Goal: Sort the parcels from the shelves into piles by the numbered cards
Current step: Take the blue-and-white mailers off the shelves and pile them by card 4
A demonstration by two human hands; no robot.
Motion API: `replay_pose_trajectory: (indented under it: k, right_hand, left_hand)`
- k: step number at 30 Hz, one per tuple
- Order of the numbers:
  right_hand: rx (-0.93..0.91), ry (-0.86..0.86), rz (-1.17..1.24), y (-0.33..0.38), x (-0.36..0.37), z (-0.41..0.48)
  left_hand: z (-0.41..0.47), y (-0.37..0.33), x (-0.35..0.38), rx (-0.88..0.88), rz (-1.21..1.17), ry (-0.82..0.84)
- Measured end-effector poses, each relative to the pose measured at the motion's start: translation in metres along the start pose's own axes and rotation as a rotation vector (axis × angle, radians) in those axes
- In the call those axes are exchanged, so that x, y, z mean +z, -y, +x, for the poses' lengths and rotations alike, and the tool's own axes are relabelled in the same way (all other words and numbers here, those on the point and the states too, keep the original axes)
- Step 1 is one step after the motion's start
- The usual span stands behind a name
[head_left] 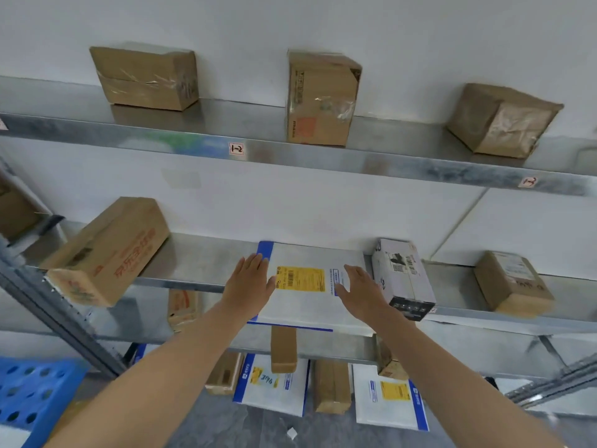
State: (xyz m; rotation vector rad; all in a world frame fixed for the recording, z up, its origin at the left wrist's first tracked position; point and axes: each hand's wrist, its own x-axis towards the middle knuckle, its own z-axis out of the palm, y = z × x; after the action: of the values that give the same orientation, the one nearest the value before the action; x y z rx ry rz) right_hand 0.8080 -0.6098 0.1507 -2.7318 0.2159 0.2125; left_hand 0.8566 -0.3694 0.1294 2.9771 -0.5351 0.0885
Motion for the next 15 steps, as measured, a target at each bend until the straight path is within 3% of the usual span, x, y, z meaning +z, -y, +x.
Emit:
replay_pose_trajectory:
  k: [7,15]
  right_hand:
    - [0.160,0.119,0.060,-0.014,0.016,0.043]
    - [0.275,0.164,-0.183,-0.035,0.044,0.073]
  left_hand:
    - [0.034,0.002,0.036,-0.017,-0.074,0.096]
    - [0.048,0.019,0.069,-0.146,-0.226,0.152]
